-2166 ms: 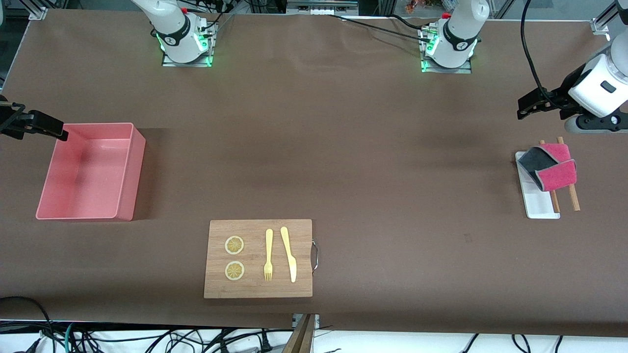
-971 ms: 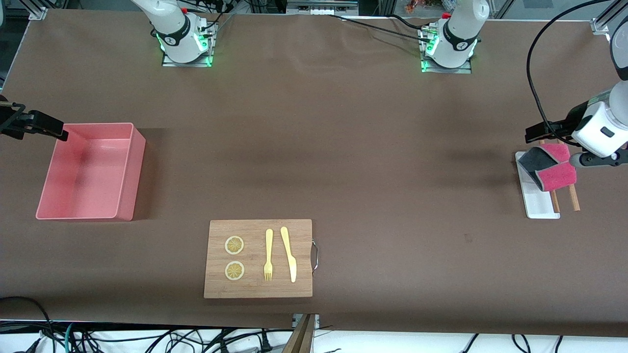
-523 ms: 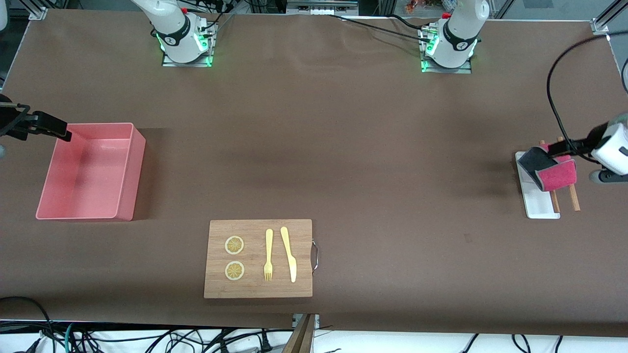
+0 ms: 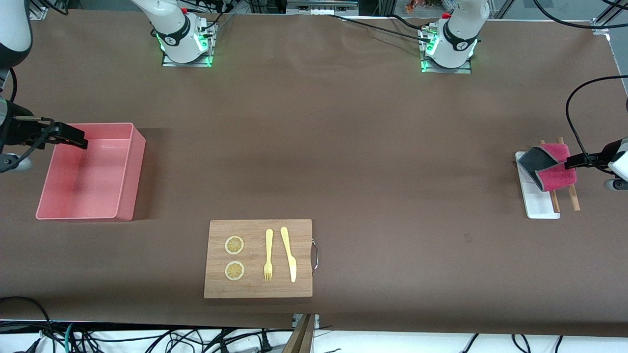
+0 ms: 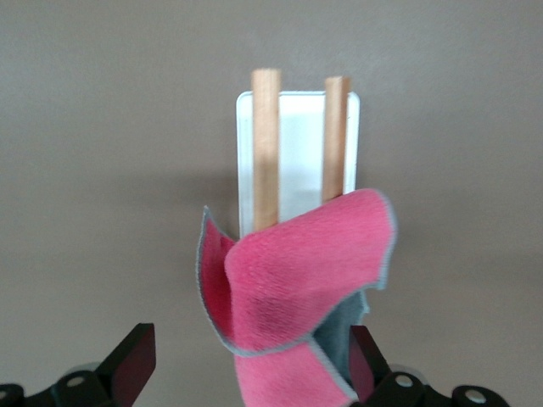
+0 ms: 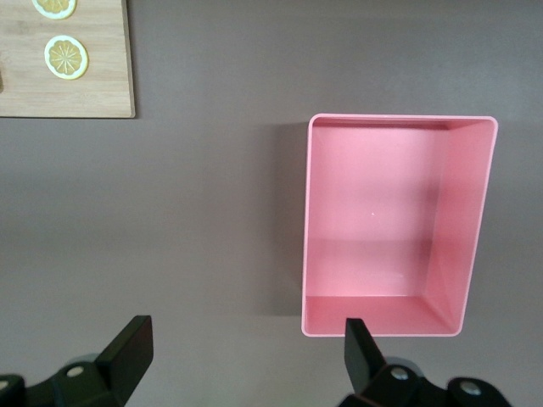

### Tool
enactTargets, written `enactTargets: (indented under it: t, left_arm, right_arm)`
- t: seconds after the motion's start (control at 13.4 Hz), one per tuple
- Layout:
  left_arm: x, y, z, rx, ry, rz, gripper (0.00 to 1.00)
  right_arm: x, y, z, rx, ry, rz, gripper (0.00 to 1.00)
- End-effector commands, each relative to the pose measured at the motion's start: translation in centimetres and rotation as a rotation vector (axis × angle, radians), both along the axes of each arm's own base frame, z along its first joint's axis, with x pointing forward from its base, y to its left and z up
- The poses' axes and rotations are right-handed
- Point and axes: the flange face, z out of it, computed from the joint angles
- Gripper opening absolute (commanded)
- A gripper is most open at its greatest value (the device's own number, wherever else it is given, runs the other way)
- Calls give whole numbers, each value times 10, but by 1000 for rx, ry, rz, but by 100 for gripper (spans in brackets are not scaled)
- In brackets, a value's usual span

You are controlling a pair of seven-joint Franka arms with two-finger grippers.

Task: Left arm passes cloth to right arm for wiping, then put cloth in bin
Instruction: 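Grasp the pink cloth with the left gripper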

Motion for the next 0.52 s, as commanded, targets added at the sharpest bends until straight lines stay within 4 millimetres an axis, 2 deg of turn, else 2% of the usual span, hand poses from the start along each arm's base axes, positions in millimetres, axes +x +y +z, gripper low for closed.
enactTargets:
  t: [0.0,0.07,0.15,0.22,0.45]
  left_arm:
    - [8,7,-4,-32,-15,-9,100]
    - [9,11,-5,-35,-19,0,100]
    - [11,12,-7,-36,-19,1,94]
    - [11,12,-9,-37,-17,7,83]
    - [15,14,-10,-39,-21,9,83]
  right_arm:
    - [0,-1,-3,6,6,6,100]
    - [0,0,-5,7,12,6,100]
    - [0,1,-4,6,9,-3,100]
    - [3,3,-10,7,14,-7,100]
    - [14,23,-26,50,5,-19,100]
